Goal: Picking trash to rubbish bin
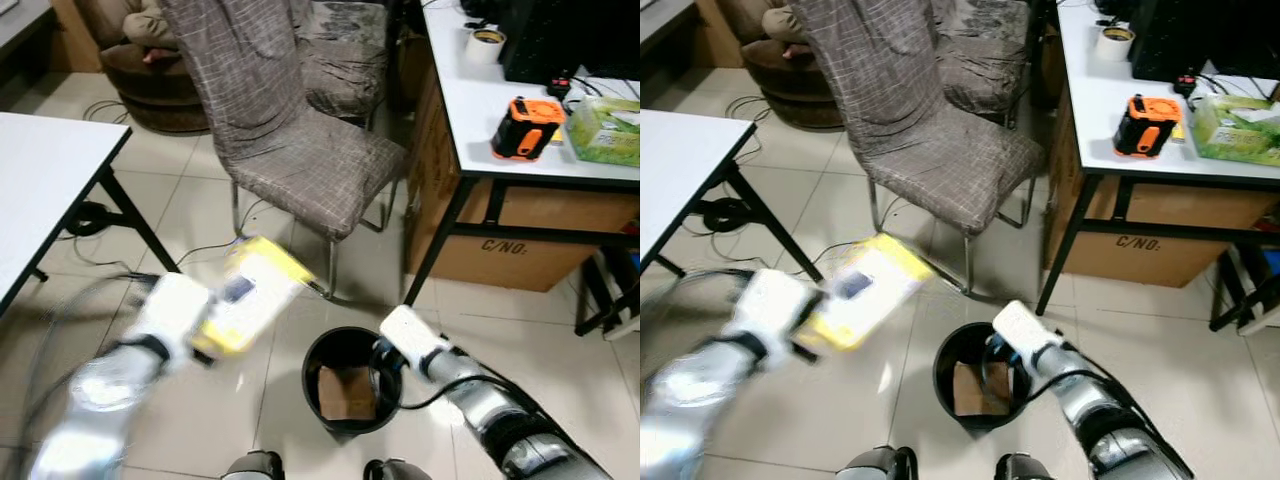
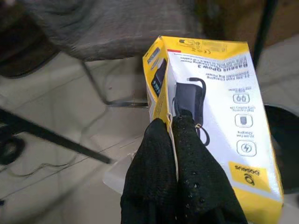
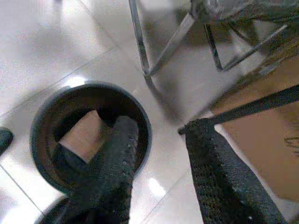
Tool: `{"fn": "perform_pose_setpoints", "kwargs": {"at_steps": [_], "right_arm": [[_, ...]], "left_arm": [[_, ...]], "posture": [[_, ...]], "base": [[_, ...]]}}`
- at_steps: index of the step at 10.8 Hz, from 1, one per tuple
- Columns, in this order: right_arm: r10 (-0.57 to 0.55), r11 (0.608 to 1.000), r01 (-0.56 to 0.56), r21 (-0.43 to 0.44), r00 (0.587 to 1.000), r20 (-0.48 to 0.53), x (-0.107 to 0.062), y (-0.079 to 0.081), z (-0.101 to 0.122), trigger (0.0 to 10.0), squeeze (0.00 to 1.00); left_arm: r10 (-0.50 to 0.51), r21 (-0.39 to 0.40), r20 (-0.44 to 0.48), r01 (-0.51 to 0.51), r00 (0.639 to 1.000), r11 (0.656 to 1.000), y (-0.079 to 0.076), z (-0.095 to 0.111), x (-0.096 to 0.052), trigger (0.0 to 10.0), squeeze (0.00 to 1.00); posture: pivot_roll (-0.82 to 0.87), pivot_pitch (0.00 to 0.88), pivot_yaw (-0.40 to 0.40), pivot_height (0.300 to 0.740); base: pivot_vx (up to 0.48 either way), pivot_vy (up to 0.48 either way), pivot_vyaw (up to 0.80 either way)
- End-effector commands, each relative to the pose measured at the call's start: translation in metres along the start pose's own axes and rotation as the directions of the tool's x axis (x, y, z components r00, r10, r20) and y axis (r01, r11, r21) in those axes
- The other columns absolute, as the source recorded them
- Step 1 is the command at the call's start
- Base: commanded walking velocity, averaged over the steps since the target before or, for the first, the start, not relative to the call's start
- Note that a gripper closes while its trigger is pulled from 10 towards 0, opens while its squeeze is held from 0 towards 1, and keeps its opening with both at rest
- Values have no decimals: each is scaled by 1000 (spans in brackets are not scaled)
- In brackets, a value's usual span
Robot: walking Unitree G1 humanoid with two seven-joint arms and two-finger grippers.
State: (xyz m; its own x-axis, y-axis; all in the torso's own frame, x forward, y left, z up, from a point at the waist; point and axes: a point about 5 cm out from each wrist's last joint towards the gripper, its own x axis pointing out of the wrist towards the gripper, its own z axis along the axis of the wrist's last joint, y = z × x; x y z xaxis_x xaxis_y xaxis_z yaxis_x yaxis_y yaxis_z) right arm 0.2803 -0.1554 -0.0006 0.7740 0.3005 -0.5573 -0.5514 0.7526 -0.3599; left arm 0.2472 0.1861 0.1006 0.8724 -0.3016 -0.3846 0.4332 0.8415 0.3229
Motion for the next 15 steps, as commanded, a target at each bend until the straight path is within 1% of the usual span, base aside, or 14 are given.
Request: {"fn": "perform_pose_setpoints", "kwargs": {"at_steps": [1,2,3,4,5,6,7,8,9,10,11,13,15], "right_arm": [[36,997,-36,65,999,13,-9,4,-4,10000,0],[89,993,-95,77,993,81,-40,13,-6,10000,0],[109,989,-117,92,990,93,-74,18,-10,10000,0],[110,988,-120,100,989,95,-92,21,-11,10000,0],[118,986,-126,112,990,82,-111,22,-10,10000,0],[140,980,-149,133,987,76,-124,25,-5,10000,0],[163,973,-172,156,984,71,-134,28,0,10000,0],[171,972,-180,152,983,69,-139,28,4,10000,0],[170,971,-177,158,984,61,-141,28,6,10000,0],[169,971,-175,163,984,49,-141,28,7,10000,0],[169,971,-173,163,985,40,-141,28,8,10000,0],[152,975,-154,162,988,22,-139,25,9,10000,0],[146,976,-146,159,989,11,-138,24,8,10000,0]], "left_arm": [[-73,38,-27,74,997,997,-15,-10,10,10000,0],[-172,87,-46,175,984,981,-40,-19,33,10000,0],[-226,98,-43,230,973,968,-60,-15,60,10000,0],[-252,110,-40,255,967,961,-71,-11,75,10000,0],[-272,101,-35,274,962,956,-81,-8,88,10000,0],[-287,106,-36,289,957,951,-88,-5,97,10000,0],[-286,182,-58,291,957,939,-92,-6,104,10000,0],[-260,190,-65,267,964,945,-89,-7,108,10000,0],[-237,201,-69,246,969,948,-84,-8,110,10000,55],[-226,188,-65,235,972,954,-81,-8,112,10000,729],[-239,166,-56,245,969,955,-82,-8,113,10000,1000],[-286,127,-21,286,958,950,-91,-4,114,10000,1000],[-308,86,-2,307,951,948,-96,-1,116,10000,1000]], "posture": [[-80,152,47,740],[-117,150,56,740],[-163,153,69,740],[-172,155,75,740],[-178,154,77,740],[-182,155,76,740],[-184,155,76,740],[-183,157,74,740],[-180,158,72,740],[-176,157,68,740],[-176,156,67,740],[-179,153,69,740],[-181,151,70,740]], "base": [[0,0,0],[0,0,0],[0,0,0],[0,0,0],[0,0,0],[0,0,0],[0,0,0],[0,0,0],[0,0,0],[0,0,0],[0,0,0],[0,0,0],[0,0,0]]}}
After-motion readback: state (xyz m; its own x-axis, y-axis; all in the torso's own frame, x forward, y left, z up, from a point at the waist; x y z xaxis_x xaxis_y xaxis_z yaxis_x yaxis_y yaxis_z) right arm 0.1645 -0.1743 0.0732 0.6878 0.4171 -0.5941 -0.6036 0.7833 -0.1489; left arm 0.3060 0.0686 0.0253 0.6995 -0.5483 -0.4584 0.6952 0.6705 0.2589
